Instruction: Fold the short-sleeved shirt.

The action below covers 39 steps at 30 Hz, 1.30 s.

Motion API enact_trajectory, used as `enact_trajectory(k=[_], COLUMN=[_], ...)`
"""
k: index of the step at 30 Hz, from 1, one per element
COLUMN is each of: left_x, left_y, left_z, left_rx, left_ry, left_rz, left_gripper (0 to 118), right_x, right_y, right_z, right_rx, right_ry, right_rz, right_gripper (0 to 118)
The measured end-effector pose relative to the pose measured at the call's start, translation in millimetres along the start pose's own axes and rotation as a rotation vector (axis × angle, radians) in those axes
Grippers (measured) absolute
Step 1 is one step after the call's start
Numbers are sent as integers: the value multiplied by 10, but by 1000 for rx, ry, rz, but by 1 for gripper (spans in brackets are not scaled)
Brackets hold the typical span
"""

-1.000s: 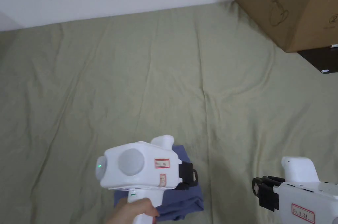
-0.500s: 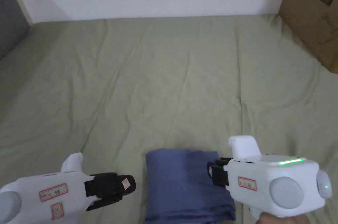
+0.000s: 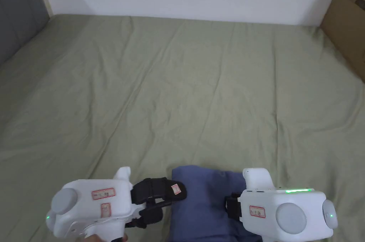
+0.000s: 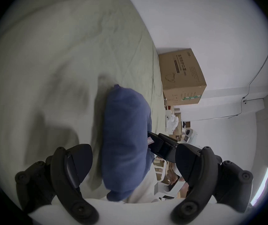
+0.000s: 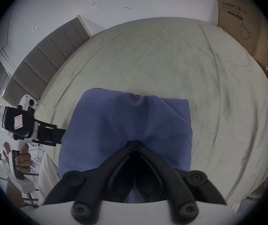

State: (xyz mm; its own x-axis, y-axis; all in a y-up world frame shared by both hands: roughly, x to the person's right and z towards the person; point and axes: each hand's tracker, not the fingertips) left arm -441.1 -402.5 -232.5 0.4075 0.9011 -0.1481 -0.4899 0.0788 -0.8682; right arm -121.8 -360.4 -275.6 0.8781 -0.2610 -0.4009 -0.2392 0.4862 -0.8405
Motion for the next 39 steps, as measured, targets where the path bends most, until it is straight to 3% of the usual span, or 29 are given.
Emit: enact_trajectory(k=[4,8,9,10,11,12,13,14,21,28,34,37,38,39], left_x=[-41,-7,-22,-15,-19,-43,-67,-61,-63,-203,-209,-330,-369,-413], left_y=[66,91,73,68,67,72,89,112,365,1090,1694,1907,1969,2021], left_z=[-309,-394,-416,-484,-532,-546,-470,-414,247,1623,2424,2639,2701,2743], left_rx=[-90,-99,-103,-111,-120,-132,-129,-124,-94,32,2,-36,-17,-15], left_ry=[99,35,34,41,165,177,74,63,195,540,1100,1272,1309,1336], left_rz=[-33,-59,-74,-98,-153,-144,-123,-88,-192,-256,-371,-409,-361,-315], left_gripper=[107,106,91,63,38,36,35,34,33,33,33,33,34,46], right_x=[21,39,37,31,21,24,13,-3,-181,-261,-286,-311,-326,-360], right_y=[9,12,14,17,20,22,27,31,168,243,314,327,329,321], right_z=[3,9,6,2,-3,-9,3,34,328,349,190,139,119,113], right_rx=[-5,-7,-8,-8,-8,-12,-15,-8,87,118,90,79,67,65], right_ry=[3,9,8,7,-12,-9,-7,-9,19,19,-26,-27,-26,-29], right_rz=[-9,-25,-26,-28,-25,-23,-24,-23,-3,-4,-5,-13,-14,-10], right_gripper=[0,0,0,0,0,0,0,0,0,0,0,0,0,0])
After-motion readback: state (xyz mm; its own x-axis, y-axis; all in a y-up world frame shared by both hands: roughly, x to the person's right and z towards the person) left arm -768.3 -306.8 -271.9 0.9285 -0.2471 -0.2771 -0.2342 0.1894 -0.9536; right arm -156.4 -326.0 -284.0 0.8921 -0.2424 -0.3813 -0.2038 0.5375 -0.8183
